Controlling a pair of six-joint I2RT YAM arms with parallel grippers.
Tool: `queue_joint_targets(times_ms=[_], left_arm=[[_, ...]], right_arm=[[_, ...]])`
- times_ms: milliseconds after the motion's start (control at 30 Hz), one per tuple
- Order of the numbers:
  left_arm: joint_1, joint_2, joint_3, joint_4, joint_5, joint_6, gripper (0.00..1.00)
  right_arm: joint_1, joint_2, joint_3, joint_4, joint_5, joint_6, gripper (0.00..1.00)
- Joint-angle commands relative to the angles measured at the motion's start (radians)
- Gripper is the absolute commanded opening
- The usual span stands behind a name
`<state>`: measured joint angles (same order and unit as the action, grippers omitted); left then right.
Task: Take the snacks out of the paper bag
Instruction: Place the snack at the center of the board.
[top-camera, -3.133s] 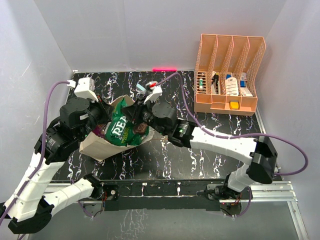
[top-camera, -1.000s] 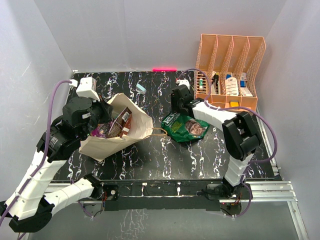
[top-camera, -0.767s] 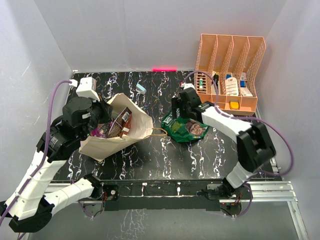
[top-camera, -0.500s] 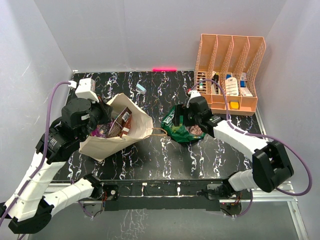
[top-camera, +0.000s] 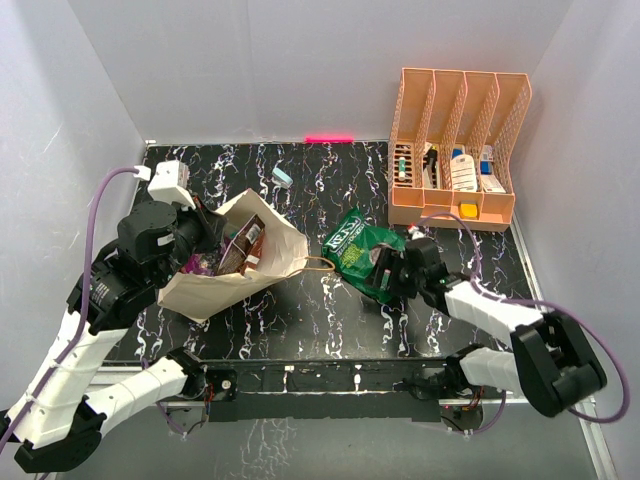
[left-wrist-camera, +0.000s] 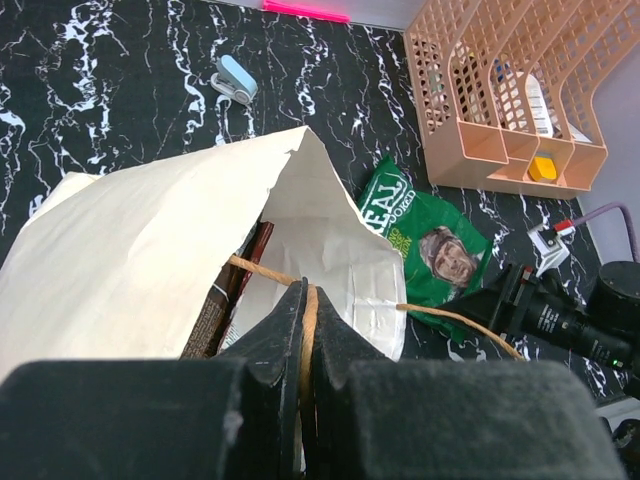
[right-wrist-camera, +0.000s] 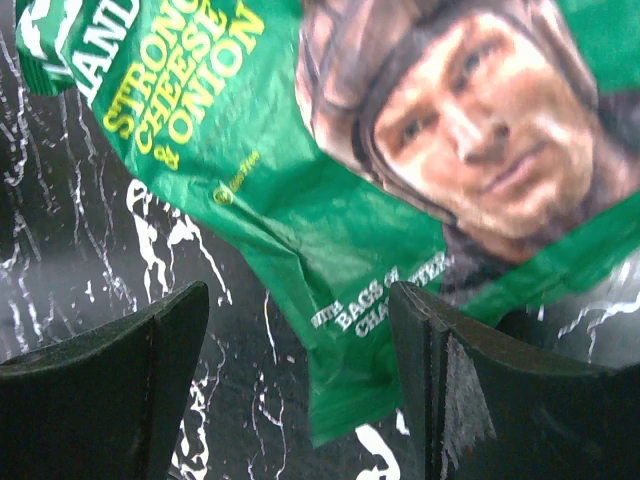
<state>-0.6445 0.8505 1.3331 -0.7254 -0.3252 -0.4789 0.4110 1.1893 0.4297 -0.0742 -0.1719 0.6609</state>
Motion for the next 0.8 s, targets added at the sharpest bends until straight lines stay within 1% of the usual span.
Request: queue_joint_targets(times_ms=[0,133,233,267,300,367,400,467,567,700,767], left_arm=[[-0.004,-0.011,0.001,0.038,0.067,0.034,0.00],[-0.004,-0.009,0.013,0.043,0.080,0.074,0.00],[-0.005,-0.002,0.019,0.048,0.061,0.102,0.00],[-0.004,0.000,0.023,0.051,0.056,0.106,0.00],[-0.004,0.003,0.024,0.055,0.053,0.109,0.00],[-0.004,0.006,0.024,0.066,0.054,0.112,0.00],[-0.004,0.007,0.023,0.071,0.057,0.114,0.00],[-0.004,0.010,0.024,0.074,0.055,0.114,0.00],[-0.004,0.013,0.026,0.073,0.051,0.110,0.00],[-0.004,0.015,0.019,0.069,0.035,0.093,0.00],[-0.005,0.020,0.017,0.070,0.031,0.086,0.00]], right_arm=[[-0.012,-0.069,-0.125,0.075,-0.044,0.114,0.74],[-0.013,-0.122,0.026,-0.056,-0.086,0.007,0.74],[-0.012,-0.142,0.165,-0.145,-0.187,-0.107,0.82],[-0.012,-0.145,0.211,-0.164,-0.242,-0.125,0.86],[-0.011,-0.143,0.256,-0.182,-0.293,-0.128,0.88],[-0.011,-0.148,0.328,-0.191,-0.389,-0.087,0.91],[-0.010,-0.156,0.351,-0.171,-0.454,-0.033,0.91],[-0.004,-0.174,0.378,-0.100,-0.515,0.084,0.91],[0.035,-0.190,0.401,-0.063,-0.486,0.252,0.93],[0.144,-0.184,0.414,-0.123,-0.311,0.299,0.93],[0.199,-0.165,0.385,-0.077,-0.279,0.340,0.92]])
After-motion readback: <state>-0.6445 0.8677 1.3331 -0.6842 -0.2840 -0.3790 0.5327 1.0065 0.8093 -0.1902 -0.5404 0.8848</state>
